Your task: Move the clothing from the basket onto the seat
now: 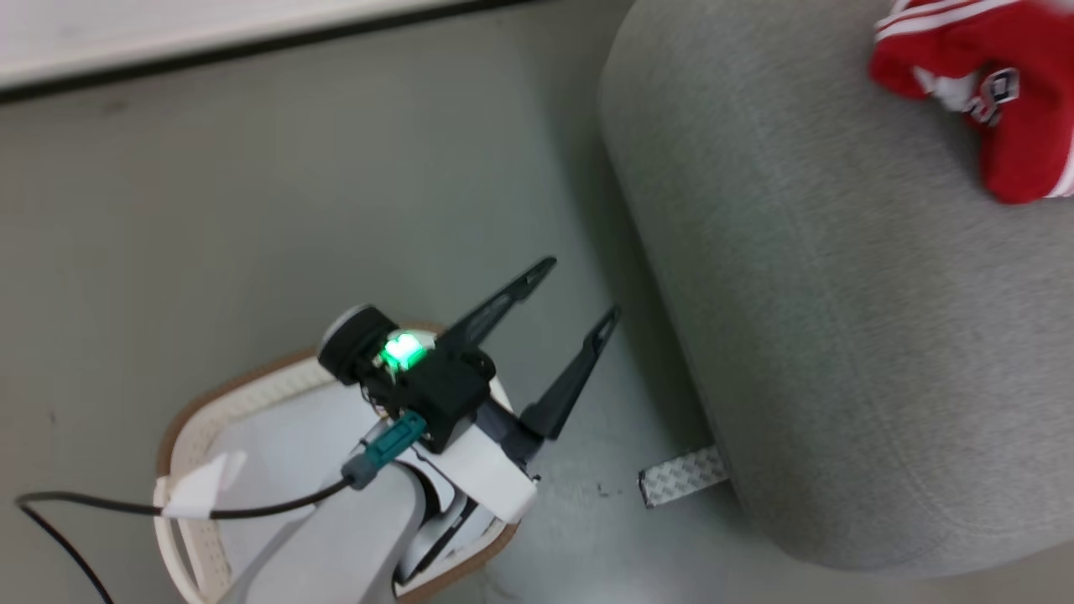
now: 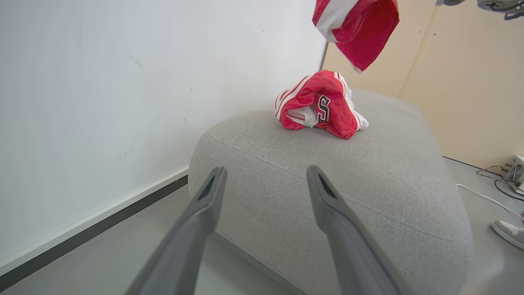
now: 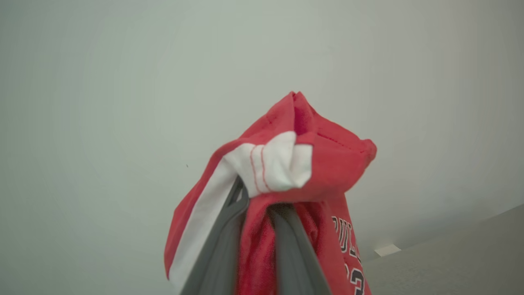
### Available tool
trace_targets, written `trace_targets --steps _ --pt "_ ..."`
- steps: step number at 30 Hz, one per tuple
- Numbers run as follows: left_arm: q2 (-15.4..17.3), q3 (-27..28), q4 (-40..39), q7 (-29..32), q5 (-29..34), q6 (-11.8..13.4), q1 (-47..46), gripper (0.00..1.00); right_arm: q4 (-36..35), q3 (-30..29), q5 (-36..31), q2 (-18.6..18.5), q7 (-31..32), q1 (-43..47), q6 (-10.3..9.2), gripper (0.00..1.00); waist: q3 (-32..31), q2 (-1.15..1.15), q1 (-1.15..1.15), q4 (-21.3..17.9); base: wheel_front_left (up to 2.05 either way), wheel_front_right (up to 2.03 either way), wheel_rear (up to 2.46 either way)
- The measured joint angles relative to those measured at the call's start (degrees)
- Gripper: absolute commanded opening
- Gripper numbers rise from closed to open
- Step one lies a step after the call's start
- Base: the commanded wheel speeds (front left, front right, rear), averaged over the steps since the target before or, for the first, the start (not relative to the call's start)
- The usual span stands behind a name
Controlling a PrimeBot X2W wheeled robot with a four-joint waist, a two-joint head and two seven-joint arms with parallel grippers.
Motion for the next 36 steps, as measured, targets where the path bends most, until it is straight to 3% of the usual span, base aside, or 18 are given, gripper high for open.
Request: trace_targets --steps 5,10,15,18,21,22,23,24,29,36 --pt "0.70 0.34 -1.48 0.07 0.56 -0.24 -2.87 1.00 9.06 -4.64 -3.35 -3.99 0.89 -8.43 0.00 0.00 6.05 0.00 0.00 1.82 0.00 0.00 0.00" --pt "0.87 0.53 -2.20 0.14 0.70 -0.25 -4.92 1.00 21.36 -6.81 -8.54 -5.57 1.25 -12.98 0.00 0.00 10.12 0.00 0.00 3.58 0.00 0.00 0.00" --pt "0.57 0.14 -0.85 -0.51 0.70 -0.13 -5.10 1.00 33.74 -8.75 -11.69 -1.78 0.14 -13.47 0.00 0.00 11.40 0.00 0.00 5.38 0.00 0.00 0.00" --pt "0.46 -0.36 -0.23 -1.03 0.70 0.09 -4.69 1.00 38.80 -9.88 -12.80 1.30 -0.34 -12.99 0.01 0.00 11.06 0.00 -0.01 5.87 0.00 0.00 0.00" --pt "0.49 -0.51 0.37 -1.08 0.60 0.10 -4.43 1.00 41.94 -12.40 -15.35 1.83 -0.53 -12.42 0.00 0.00 10.48 0.00 -0.01 6.14 0.00 0.00 0.00" --pt "0.52 -0.44 0.54 -1.12 0.47 0.12 -4.43 1.00 42.36 -13.36 -16.34 1.88 -0.56 -12.29 0.00 0.11 10.28 0.00 -0.01 6.22 0.00 0.00 0.00" --pt "0.59 -0.36 0.79 -1.18 0.38 0.26 -4.43 1.00 42.59 -14.29 -17.02 2.22 -0.59 -12.06 0.00 0.32 10.02 0.00 -0.01 6.29 0.00 0.00 0.00" --pt "0.65 -0.18 1.11 -1.31 0.23 0.30 -4.40 1.00 42.66 -15.32 -17.95 2.77 -0.59 -11.70 0.01 1.00 9.67 0.00 -0.01 6.33 0.00 0.00 0.00" --pt "0.63 0.54 2.37 -2.09 -0.48 1.25 -3.35 1.00 37.87 -20.64 -23.16 5.44 -0.63 -7.44 0.00 1.00 7.06 0.00 -0.01 6.27 0.00 0.00 0.00" --pt "0.46 2.23 3.82 -3.55 -2.81 2.72 0.93 1.00 25.73 -26.91 -30.87 10.45 -0.70 6.17 0.00 1.00 1.07 0.00 -0.02 6.25 0.00 0.00 0.00"
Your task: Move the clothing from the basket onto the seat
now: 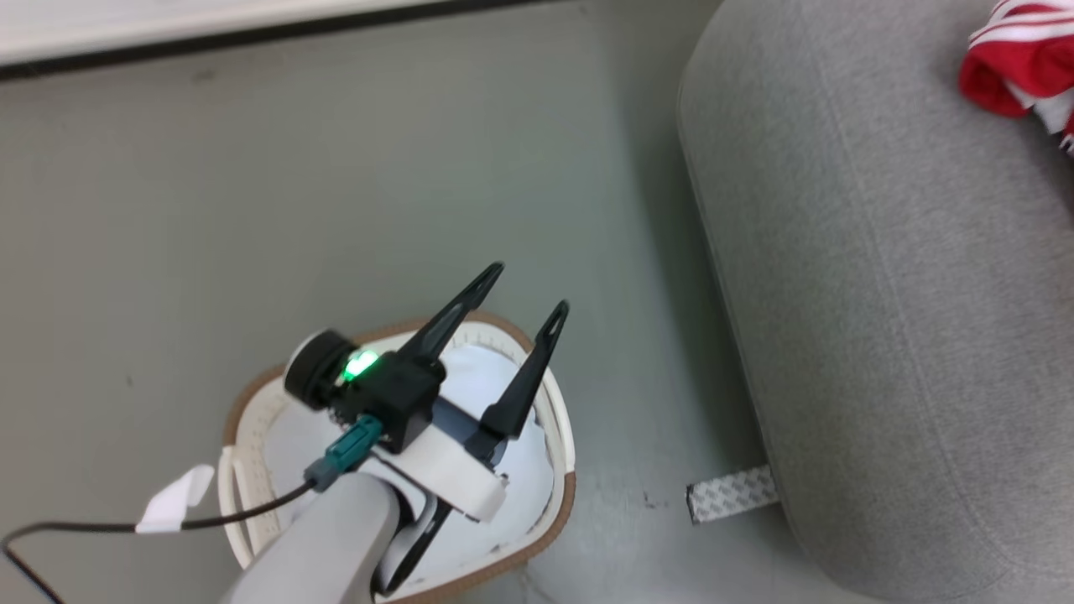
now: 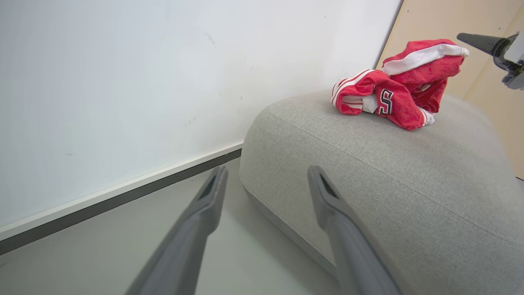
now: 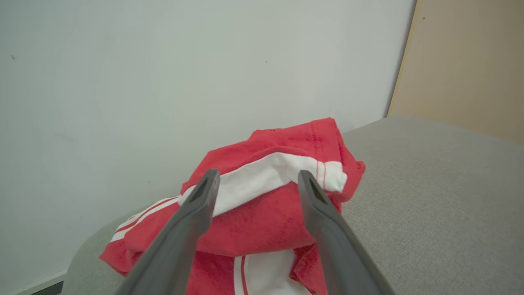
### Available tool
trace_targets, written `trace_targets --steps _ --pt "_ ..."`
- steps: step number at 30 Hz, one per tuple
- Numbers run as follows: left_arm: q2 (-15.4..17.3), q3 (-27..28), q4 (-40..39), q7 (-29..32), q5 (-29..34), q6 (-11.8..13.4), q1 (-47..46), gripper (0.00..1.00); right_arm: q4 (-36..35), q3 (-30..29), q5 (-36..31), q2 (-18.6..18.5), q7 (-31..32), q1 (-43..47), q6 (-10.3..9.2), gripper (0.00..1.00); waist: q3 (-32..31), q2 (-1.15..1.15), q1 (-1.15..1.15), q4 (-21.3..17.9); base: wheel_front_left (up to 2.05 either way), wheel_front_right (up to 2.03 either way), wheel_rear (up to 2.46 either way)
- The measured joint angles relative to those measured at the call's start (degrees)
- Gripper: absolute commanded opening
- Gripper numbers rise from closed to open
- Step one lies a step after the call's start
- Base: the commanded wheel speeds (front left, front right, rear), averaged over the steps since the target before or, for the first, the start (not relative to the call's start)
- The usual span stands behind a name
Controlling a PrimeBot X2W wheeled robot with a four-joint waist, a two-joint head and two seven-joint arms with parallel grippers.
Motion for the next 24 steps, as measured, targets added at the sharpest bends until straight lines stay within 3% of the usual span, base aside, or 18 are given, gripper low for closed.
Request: trace_targets --steps 11,24 --pt "-0.64 7.42 -1.00 -0.37 -3.52 3.69 12.56 1.00 -20.29 -3.16 -11.00 10.87 -0.01 20.63 0.01 1.00 -12.10 0.00 -0.01 1.28 0.00 0.00 0.00" --pt "-3.71 18.36 -1.67 -0.44 -2.88 3.58 27.46 1.00 -29.59 3.79 -17.48 17.23 -0.01 35.98 0.01 1.00 -24.25 0.00 -0.02 5.52 0.00 0.00 0.00"
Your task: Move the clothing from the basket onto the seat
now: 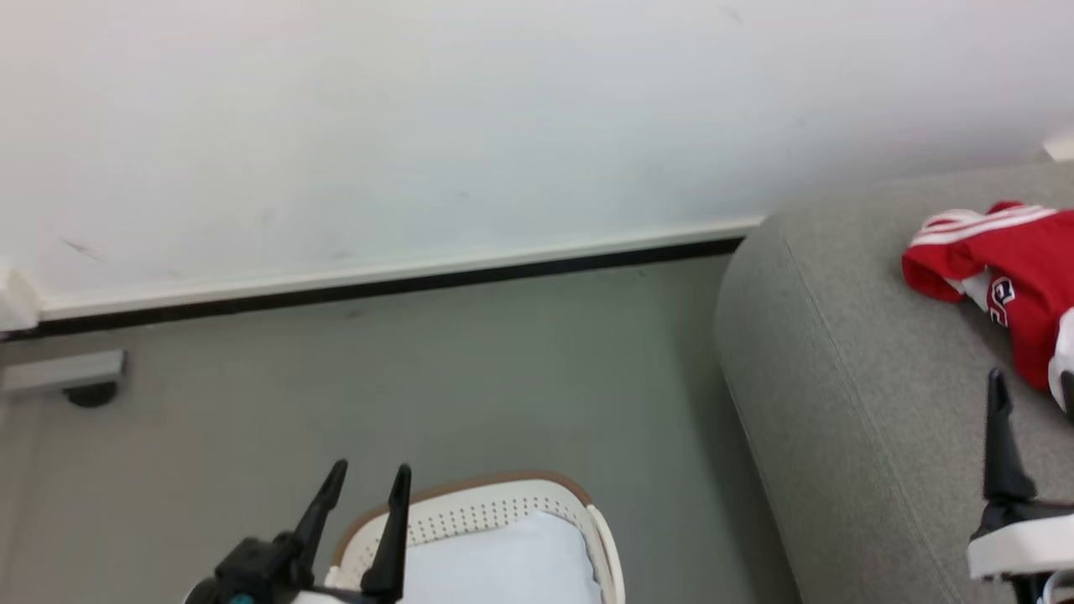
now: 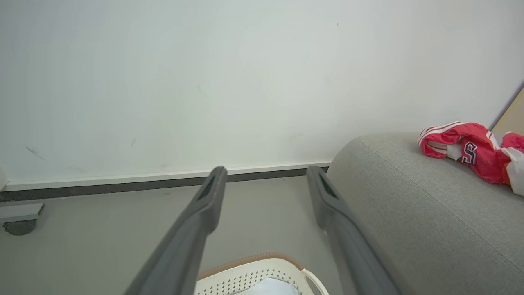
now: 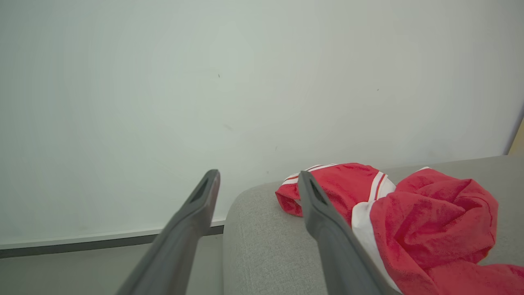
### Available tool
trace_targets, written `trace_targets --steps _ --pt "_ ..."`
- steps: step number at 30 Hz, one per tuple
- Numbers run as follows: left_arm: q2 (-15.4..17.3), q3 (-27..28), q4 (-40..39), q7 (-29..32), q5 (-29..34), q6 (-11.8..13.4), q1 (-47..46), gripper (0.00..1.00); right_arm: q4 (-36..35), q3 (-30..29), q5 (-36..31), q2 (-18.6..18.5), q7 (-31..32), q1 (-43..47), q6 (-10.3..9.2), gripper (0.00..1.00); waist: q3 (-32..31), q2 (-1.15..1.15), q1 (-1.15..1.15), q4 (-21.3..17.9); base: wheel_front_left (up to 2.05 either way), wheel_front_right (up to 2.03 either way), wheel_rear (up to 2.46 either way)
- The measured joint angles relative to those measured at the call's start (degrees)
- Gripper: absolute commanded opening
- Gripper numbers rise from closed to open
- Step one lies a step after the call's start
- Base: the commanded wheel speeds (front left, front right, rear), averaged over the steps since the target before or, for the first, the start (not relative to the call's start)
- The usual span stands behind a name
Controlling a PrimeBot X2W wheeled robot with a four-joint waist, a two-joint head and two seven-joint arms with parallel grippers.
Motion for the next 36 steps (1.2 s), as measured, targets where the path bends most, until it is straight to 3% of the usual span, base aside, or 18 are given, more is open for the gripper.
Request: trace_targets --steps 11,21,36 --pt "-4.02 8.04 1.32 0.00 2.99 -2.91 5.64 1.00 -2.29 5.22 -3.00 3.85 0.00 7.40 0.00 1.00 -4.77 0.00 0.00 3.88 0.00 0.00 0.00" --pt "-6.10 13.96 3.82 0.00 5.02 -5.13 8.86 1.00 3.25 9.21 -3.86 6.25 0.00 9.92 0.00 1.00 -6.91 0.00 0.01 4.19 0.00 0.00 0.00" --pt "-7.16 16.45 5.44 0.00 6.50 -6.88 9.60 1.00 5.01 10.05 -3.93 7.27 0.00 10.59 0.00 1.00 -7.64 0.00 0.02 4.17 0.00 0.00 0.00"
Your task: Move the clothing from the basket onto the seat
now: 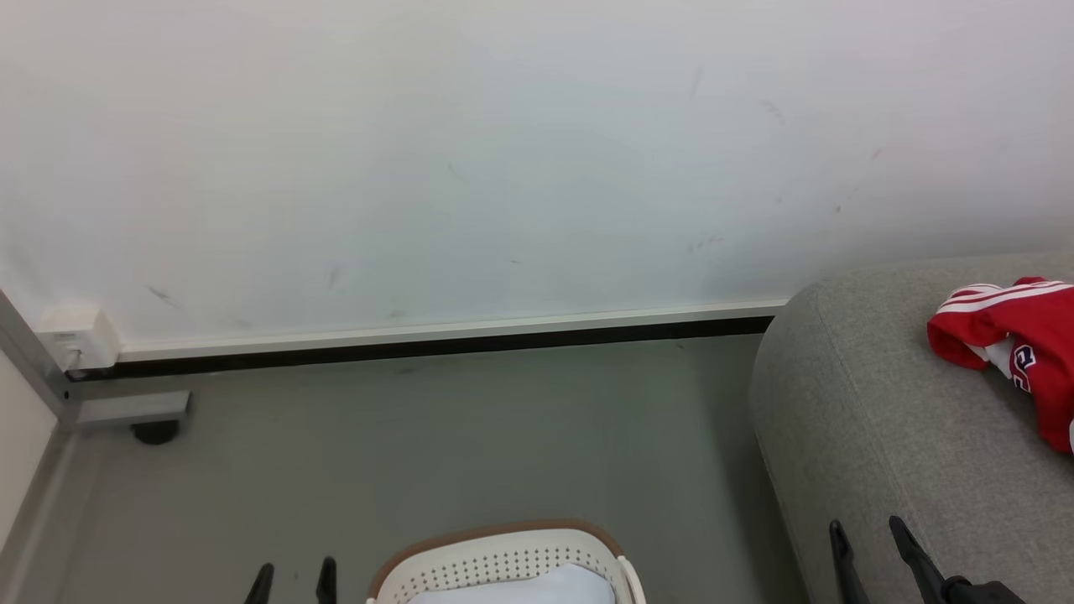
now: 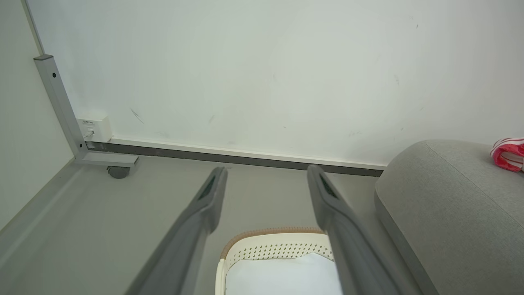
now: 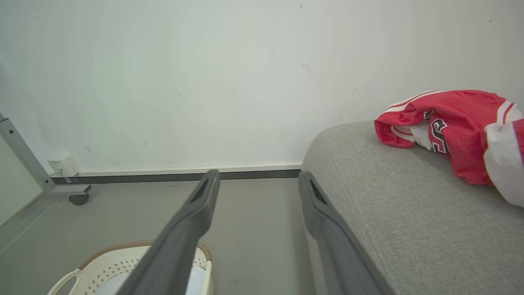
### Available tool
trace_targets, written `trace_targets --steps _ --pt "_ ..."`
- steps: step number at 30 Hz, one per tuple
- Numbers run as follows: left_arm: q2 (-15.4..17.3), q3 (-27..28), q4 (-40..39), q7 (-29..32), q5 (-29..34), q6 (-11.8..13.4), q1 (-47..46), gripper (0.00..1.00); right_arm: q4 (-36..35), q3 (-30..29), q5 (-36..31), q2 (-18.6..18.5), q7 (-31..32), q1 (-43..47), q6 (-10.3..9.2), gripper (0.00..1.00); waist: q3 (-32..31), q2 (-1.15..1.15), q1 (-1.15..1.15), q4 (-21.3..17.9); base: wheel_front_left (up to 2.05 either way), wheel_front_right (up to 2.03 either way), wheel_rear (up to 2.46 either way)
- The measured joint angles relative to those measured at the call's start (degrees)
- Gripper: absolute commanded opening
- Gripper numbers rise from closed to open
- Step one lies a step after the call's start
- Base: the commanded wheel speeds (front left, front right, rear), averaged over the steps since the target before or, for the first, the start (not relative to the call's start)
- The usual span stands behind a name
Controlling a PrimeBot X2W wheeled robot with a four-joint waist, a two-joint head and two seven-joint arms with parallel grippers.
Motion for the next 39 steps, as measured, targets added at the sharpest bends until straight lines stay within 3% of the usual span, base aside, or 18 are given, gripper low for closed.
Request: trace_targets --steps 28,29,36,39 --pt "-0.05 -0.71 0.23 0.01 -1.30 -0.12 -0.57 1.00 0.16 0.69 1.04 0.08 0.00 -0.75 0.00 1.00 1.42 0.00 0.00 0.26 0.00 0.00 0.00" --pt "-0.12 -0.79 0.64 0.01 -1.24 -0.12 -0.44 0.00 0.44 0.69 1.04 0.11 -0.01 -0.54 0.00 0.00 1.43 0.00 0.00 0.26 0.00 0.00 0.00" --pt "-0.71 -1.15 4.01 0.49 -1.36 -0.12 0.75 0.00 3.37 0.71 1.49 0.42 0.21 1.71 0.00 0.00 1.49 0.00 0.00 0.32 0.00 0.00 0.00" --pt "-0.76 -0.93 4.19 1.42 -4.46 -0.18 0.65 0.00 3.35 0.37 4.32 0.49 1.09 1.76 0.00 0.00 1.56 0.00 0.00 0.43 0.00 0.00 0.00"
